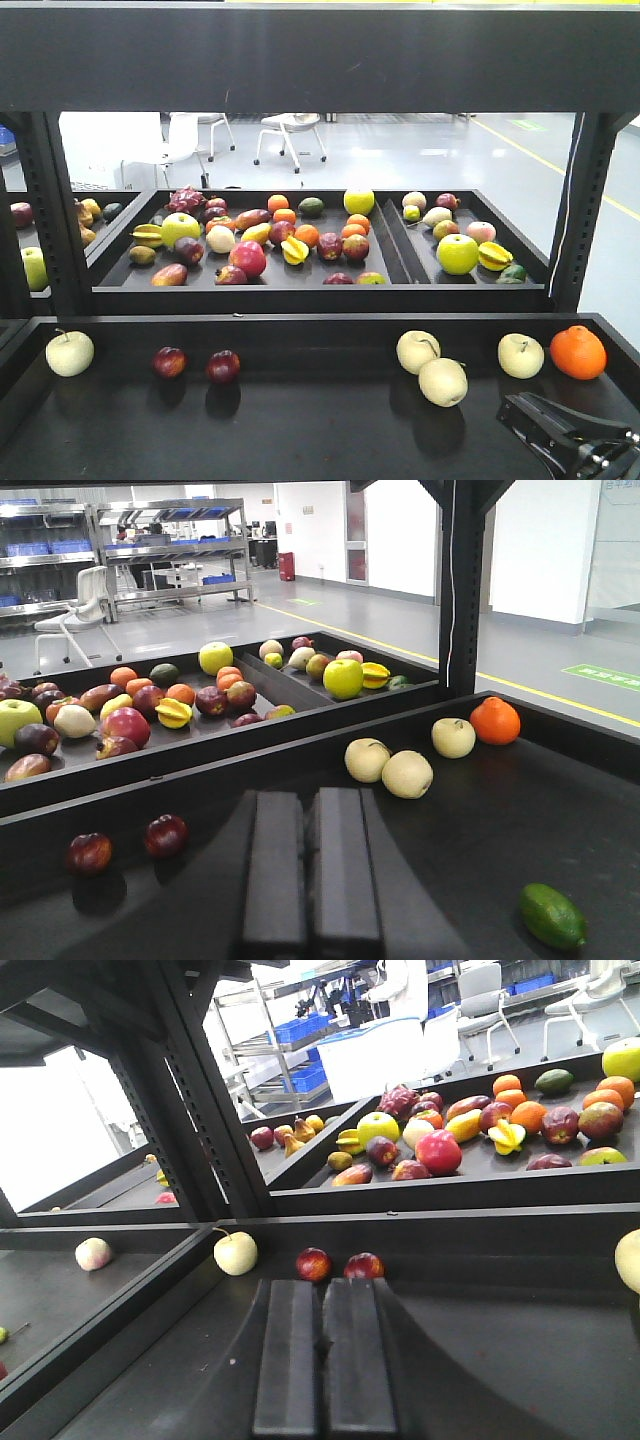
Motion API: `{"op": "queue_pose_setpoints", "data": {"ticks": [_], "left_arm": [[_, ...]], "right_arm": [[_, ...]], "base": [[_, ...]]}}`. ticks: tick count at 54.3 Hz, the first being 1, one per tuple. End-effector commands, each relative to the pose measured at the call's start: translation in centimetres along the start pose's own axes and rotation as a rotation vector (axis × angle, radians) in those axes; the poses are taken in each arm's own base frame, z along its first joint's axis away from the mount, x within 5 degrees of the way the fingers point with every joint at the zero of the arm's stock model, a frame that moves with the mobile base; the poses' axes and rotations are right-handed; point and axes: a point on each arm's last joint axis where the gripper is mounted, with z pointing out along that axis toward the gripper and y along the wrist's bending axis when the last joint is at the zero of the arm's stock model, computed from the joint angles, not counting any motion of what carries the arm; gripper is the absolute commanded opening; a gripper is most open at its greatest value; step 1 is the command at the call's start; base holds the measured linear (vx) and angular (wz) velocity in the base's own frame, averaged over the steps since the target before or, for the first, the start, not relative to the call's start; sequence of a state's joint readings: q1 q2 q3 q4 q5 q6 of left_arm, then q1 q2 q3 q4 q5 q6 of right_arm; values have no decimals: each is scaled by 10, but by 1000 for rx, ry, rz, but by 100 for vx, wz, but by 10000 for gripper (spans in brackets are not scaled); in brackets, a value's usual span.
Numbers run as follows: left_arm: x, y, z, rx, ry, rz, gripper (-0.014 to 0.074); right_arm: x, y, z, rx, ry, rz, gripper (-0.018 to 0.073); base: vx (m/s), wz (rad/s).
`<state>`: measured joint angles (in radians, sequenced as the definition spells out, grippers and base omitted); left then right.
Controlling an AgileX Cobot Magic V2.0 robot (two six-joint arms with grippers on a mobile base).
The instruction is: Pick snacks and fruit into basket
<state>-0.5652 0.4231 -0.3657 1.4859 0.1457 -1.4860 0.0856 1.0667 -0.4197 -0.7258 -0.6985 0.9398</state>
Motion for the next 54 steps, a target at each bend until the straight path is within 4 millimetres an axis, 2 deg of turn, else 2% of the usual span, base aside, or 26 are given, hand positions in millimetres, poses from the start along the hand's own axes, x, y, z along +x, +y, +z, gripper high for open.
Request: {"op": "queue_pose_setpoints", "data": {"ticks": [1,27,35,43,49,54], "left_arm": [[-10,-1,1,4,-21,-3,-8],[-13,-1,1,4,-33,26,-8],[-37,2,1,-29,-101,109,-7],[-73,16,7,-202,-154,94,-6],[-88,19,22,-266,-143,84,-4],[-99,16,42,-258,-123,91,-3]], "right_arm": [[-17,8,1,-64,-92,-16,-9],[-17,8,1,-64,-92,-16,-9],[-17,8,1,-64,-92,-16,-9],[-17,8,1,-64,-92,-16,-9],[-17,8,1,-64,-92,-16,-9],[-17,8,1,-64,-92,-16,-9]], "base": [[0,0],[0,0],[0,0],[0,0],[0,0],[0,0]]}}
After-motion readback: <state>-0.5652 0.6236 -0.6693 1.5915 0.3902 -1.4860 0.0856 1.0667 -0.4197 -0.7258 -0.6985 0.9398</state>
